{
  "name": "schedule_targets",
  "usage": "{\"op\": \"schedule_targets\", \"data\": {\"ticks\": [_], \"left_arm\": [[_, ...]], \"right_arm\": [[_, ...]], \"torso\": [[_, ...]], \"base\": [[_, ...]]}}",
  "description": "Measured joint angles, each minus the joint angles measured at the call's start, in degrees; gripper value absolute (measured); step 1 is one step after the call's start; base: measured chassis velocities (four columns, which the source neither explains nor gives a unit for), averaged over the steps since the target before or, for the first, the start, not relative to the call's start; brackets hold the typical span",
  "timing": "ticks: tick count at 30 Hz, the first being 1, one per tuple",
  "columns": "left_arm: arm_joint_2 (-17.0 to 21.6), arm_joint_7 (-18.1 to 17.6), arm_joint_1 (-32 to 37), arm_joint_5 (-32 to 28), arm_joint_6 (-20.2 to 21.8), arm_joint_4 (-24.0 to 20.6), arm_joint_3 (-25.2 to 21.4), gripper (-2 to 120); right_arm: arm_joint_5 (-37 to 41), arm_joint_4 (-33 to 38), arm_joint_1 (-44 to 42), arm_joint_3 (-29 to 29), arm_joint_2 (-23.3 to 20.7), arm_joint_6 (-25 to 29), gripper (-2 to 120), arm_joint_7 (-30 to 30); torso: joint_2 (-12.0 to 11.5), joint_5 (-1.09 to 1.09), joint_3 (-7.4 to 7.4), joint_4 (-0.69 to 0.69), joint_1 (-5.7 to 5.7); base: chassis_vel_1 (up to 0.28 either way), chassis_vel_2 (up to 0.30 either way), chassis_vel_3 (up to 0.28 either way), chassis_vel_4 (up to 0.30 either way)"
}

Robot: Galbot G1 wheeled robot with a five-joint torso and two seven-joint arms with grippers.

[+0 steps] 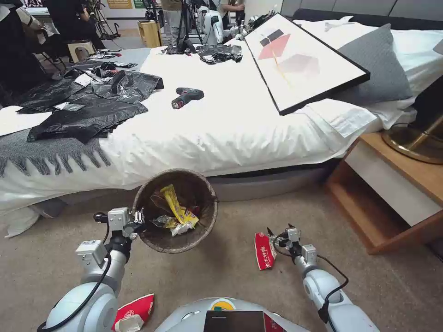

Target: Pick up the trash bin, then pick up the garbage from the floor and place it into the trash bin.

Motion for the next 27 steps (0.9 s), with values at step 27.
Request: {"op": "schedule_targets", "data": {"ticks": [27], "left_arm": [[-0.32,0.1,0.13,0.2,-0.35,0.09,-0.24,0]], "right_arm": [[-0.19,-6.55,2.0,-6.78,2.84,-0.3,100,2.64]], "torso": [[0.0,-0.03,-0.01,0.0,-0.01]], "base": [[0.0,0.0,0.0,0.0]]}}
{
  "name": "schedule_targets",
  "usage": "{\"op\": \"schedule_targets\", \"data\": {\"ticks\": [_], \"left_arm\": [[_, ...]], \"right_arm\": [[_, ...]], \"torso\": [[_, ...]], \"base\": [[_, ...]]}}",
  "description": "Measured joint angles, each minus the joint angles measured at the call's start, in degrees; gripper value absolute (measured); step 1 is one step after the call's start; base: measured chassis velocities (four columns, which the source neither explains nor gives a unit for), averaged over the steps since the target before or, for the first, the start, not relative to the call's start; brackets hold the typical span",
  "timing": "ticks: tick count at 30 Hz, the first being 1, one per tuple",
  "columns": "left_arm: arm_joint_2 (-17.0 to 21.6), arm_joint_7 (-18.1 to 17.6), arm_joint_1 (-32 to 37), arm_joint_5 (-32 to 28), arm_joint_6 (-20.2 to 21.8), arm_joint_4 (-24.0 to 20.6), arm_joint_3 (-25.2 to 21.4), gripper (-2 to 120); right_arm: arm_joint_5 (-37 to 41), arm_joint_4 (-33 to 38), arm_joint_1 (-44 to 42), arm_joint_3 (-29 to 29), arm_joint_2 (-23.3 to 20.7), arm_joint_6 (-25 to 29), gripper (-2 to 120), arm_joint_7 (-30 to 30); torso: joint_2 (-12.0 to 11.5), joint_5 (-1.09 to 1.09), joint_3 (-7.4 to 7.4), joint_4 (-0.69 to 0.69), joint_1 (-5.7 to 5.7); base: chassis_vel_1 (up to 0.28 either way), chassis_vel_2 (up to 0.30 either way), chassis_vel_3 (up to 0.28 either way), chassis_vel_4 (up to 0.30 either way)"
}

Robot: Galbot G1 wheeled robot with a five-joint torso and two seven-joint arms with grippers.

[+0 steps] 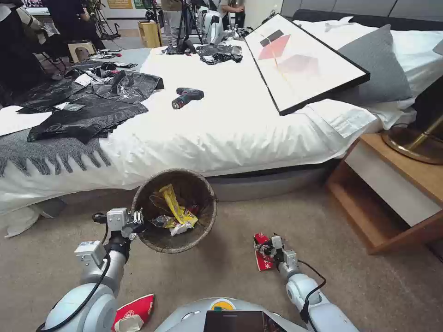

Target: Pick up the trash bin, then pick up the garbage from the floor and place it into the trash bin.

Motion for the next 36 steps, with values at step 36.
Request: {"op": "schedule_targets", "data": {"ticks": [36], "left_arm": [[0.63,0.18,-0.09,-0.1,-0.09,0.13,0.16,0]], "right_arm": [[4.96,-4.57,-0.38,-3.43,0.05,3.1,70,2.67]], "torso": [[0.0,0.04,0.0,0.0,0.0]], "base": [[0.0,0.0,0.0,0.0]]}}
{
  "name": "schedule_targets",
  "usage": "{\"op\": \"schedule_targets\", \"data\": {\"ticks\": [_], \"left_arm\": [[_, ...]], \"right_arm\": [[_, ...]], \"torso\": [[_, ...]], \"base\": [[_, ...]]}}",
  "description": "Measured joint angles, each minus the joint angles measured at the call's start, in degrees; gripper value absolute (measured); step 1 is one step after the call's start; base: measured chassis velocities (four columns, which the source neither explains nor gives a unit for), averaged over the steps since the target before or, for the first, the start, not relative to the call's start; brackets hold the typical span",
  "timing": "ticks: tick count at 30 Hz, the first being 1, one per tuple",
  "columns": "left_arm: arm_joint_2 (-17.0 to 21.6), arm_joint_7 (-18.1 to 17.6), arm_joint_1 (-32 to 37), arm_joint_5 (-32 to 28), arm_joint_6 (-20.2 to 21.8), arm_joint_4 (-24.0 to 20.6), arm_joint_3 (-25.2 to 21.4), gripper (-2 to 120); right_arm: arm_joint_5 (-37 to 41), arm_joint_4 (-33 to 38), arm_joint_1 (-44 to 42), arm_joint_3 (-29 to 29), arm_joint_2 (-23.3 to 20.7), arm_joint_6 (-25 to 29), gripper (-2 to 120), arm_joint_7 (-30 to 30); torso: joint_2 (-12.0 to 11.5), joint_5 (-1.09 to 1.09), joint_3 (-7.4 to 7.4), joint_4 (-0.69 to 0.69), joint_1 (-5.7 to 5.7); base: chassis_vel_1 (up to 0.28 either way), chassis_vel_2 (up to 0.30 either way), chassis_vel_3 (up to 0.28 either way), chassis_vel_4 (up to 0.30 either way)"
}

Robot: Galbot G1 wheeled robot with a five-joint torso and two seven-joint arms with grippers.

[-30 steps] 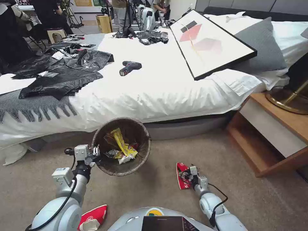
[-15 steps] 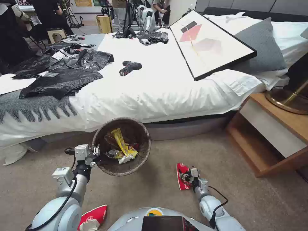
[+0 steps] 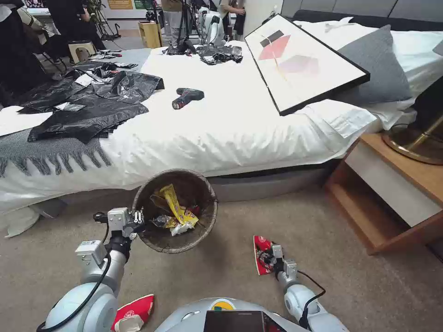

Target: Pick up the trash bin, then pick up the garbage from the floor and place it into the trash bin.

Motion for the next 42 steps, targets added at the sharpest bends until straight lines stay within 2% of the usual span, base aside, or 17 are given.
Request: {"op": "schedule_targets", "data": {"ticks": [1,2,4,13,23,28,36,42], "left_arm": [[0.0,0.0,0.0,0.0,0.0,-0.01,0.04,0],[0.0,0.0,0.0,0.0,0.0,-0.01,0.04,0],[0.0,0.02,-0.03,-0.01,0.0,-0.02,0.09,0],[-0.01,0.04,-0.15,-0.01,0.0,-0.02,0.0,0],[0.0,0.02,-0.23,-0.07,0.01,-0.02,-0.05,0],[-0.03,0.01,-0.27,-0.09,0.03,-0.02,-0.04,0],[-0.13,0.0,-0.29,-0.09,0.04,-0.06,-0.02,0],[-0.12,0.0,-0.34,-0.09,0.04,-0.09,-0.02,0]], "right_arm": [[0.05,0.0,-0.01,0.0,0.0,0.02,65,0.02],[0.05,0.0,-0.01,0.0,0.0,0.02,65,0.02],[0.07,0.0,-0.02,0.0,-0.02,0.15,55,0.03],[0.23,-0.01,0.06,0.12,-0.06,0.51,35,0.0],[0.28,2.07,-0.41,1.06,-0.55,0.61,34,-0.03],[-0.04,6.51,-1.42,3.18,-0.93,-0.56,23,-0.99],[-0.61,17.49,-3.35,7.02,-1.83,-3.46,4,-2.76],[-0.28,24.22,-3.78,7.53,-3.81,-4.55,2,-2.75]], "torso": [[0.0,-0.01,0.0,-0.01,0.0],[0.0,-0.01,0.0,-0.01,0.0],[0.0,-0.02,0.0,-0.02,0.0],[-0.01,-0.02,0.01,-0.01,0.0],[-0.01,0.04,0.01,0.01,0.01],[-0.02,0.03,0.01,0.02,0.01],[-0.02,0.0,0.01,0.0,0.01],[-0.02,-0.01,0.0,0.0,0.01]], "base": [[0.0,0.0,0.0,0.0],[0.0,0.0,0.0,0.0],[0.0,0.0,0.0,0.0],[0.0,0.0,0.0,0.0],[0.0,0.0,0.0,0.0],[0.0,0.0,0.0,0.0],[0.0,0.0,0.0,0.0],[0.0,0.0,0.0,0.0]]}}
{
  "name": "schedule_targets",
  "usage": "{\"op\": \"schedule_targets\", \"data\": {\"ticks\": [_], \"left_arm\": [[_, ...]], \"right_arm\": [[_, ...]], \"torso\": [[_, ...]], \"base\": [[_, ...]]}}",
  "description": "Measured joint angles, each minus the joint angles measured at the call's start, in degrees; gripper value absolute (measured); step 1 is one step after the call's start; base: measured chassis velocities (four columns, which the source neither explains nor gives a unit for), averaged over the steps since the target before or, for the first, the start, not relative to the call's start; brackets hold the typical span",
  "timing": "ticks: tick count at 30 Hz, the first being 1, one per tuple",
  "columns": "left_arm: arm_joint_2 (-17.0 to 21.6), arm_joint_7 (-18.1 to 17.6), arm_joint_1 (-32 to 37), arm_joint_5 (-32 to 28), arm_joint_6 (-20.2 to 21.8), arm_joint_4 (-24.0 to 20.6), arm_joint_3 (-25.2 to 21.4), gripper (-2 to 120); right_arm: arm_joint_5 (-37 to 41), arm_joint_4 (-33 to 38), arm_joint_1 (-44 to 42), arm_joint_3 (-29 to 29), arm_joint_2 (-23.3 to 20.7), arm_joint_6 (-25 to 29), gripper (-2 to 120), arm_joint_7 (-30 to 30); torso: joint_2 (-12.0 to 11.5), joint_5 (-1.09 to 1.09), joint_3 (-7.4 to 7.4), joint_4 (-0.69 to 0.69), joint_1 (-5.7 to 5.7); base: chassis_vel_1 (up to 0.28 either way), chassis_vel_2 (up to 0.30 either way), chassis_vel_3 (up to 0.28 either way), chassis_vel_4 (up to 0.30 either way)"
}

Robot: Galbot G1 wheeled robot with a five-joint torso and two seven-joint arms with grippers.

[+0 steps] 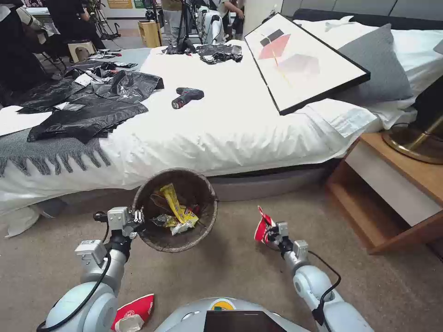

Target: Pick up the trash bin, then pick up the garbage from the floor and place it into the trash bin.

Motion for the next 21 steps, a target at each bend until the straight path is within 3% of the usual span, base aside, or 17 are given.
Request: {"op": "schedule_targets", "data": {"ticks": [9,12,21], "left_arm": [[0.02,0.01,-0.03,-0.03,0.0,0.01,0.03,0],[0.06,0.03,0.08,-0.01,0.0,0.01,0.07,0],[0.05,0.08,0.5,0.13,0.2,-0.04,0.12,0]], "right_arm": [[1.5,12.72,1.31,-1.4,-5.2,-2.83,2,0.3],[4.86,18.3,4.91,-3.9,-9.44,-5.33,2,1.33],[13.96,26.28,16.55,-9.2,-17.76,-10.53,2,2.18]], "torso": [[0.0,0.0,0.0,-0.01,0.0],[0.0,0.0,0.0,-0.01,0.0],[0.0,0.0,0.0,0.0,0.0]], "base": [[0.0,0.0,0.0,0.0],[0.0,0.0,0.0,0.0],[0.0,0.0,0.0,0.0]]}}
